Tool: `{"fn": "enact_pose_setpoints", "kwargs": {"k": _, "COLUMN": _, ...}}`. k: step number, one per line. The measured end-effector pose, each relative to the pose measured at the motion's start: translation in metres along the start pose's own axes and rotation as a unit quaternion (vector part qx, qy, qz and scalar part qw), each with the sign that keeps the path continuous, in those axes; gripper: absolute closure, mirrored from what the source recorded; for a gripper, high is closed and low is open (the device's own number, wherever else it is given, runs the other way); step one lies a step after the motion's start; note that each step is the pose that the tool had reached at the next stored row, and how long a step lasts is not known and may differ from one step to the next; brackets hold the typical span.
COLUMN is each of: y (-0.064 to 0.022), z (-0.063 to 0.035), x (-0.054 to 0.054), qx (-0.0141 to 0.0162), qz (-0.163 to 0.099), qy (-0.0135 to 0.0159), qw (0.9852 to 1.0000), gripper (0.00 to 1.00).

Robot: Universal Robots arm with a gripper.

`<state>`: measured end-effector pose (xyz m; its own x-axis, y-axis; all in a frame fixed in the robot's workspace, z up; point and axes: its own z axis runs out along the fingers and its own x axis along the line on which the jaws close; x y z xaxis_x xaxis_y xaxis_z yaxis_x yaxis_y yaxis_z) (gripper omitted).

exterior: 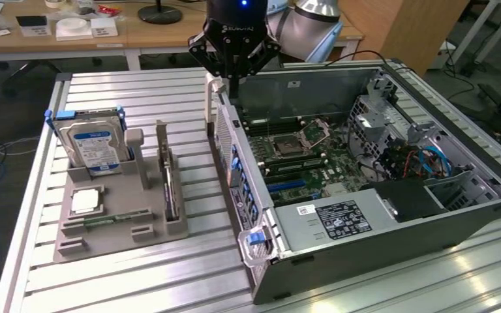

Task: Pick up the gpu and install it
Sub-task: 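Reach for the gpu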

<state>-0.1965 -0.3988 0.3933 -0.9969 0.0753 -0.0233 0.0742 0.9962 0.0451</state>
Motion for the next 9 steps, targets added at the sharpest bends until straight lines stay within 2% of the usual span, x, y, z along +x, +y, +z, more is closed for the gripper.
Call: {"fn": "enact_pose_setpoints", "kwargs": {"k": 9, "y": -0.0006, "z": -0.0002, "x": 0.0076, "qx": 0.0000, "qz": 0.000, "qy": 0.0000, "qw": 1.0000, "gripper": 0.89}}
